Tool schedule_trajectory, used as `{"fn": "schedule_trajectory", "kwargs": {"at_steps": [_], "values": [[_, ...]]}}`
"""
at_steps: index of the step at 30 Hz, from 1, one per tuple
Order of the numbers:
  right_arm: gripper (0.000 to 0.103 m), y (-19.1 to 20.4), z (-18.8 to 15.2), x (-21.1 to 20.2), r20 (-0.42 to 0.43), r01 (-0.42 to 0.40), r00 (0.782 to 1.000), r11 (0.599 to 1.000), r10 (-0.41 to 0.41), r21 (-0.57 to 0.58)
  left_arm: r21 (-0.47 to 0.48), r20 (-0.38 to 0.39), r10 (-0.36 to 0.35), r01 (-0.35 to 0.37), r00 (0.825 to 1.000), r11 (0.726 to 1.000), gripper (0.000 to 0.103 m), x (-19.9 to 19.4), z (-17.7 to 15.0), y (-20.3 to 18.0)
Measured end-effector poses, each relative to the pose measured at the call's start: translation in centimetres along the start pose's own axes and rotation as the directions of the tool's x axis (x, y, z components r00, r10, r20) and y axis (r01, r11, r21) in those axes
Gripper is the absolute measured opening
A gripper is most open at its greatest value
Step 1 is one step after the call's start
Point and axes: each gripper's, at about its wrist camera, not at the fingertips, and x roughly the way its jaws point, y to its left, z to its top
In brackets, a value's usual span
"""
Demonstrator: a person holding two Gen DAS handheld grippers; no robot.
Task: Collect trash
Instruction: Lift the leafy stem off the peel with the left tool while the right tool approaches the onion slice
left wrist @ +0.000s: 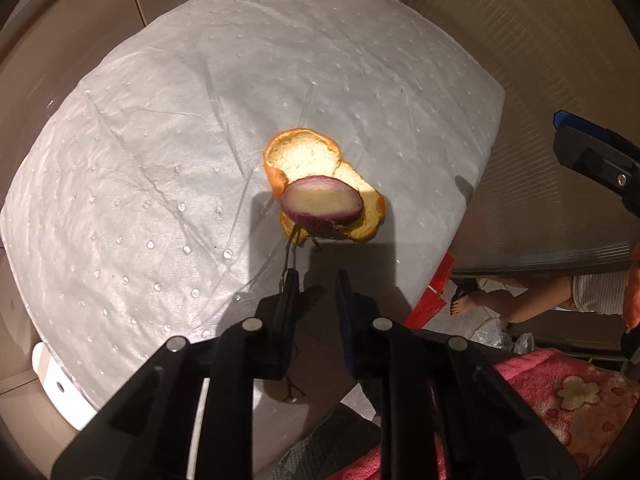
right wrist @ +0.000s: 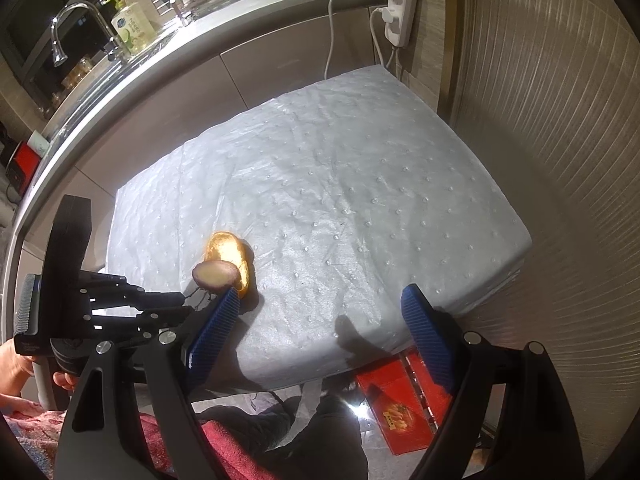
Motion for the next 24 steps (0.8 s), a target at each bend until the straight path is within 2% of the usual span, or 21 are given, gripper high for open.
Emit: {"fn": "schedule_trajectory", "kwargs": {"at_steps": [6,13,21,24], "values": [[0.083,0.2,0.0,0.2,-0.005,-0.009,1.000,1.000,0.009,-0.006,-0.036,0.029,0.013,-0.012,0.999,0.999,0.019,-0.9,0.1,0.6],[0.083,0.3,-0.2,0.3,-0.012,-0.018,1.000,1.000,0.018,-0.010,-0.049,0.022,0.051,-0.050,0.998,0.998,0.019,-0.5,0.3,1.0],[0.083,0.3,-0.2,0.5,-0.018,-0.031,0.999,0.999,0.030,-0.015,-0.021,-0.039,0.034,-0.034,0.999,0.999,0.019,1.2,0.1,0.6],[0.083,0.6,-0.1,0.6,-0.018,-0.041,0.999,0.999,0.040,-0.032,-0.044,-0.031,0.014,-0.015,0.999,0.999,0.008,1.0,0.2,1.0]]}}
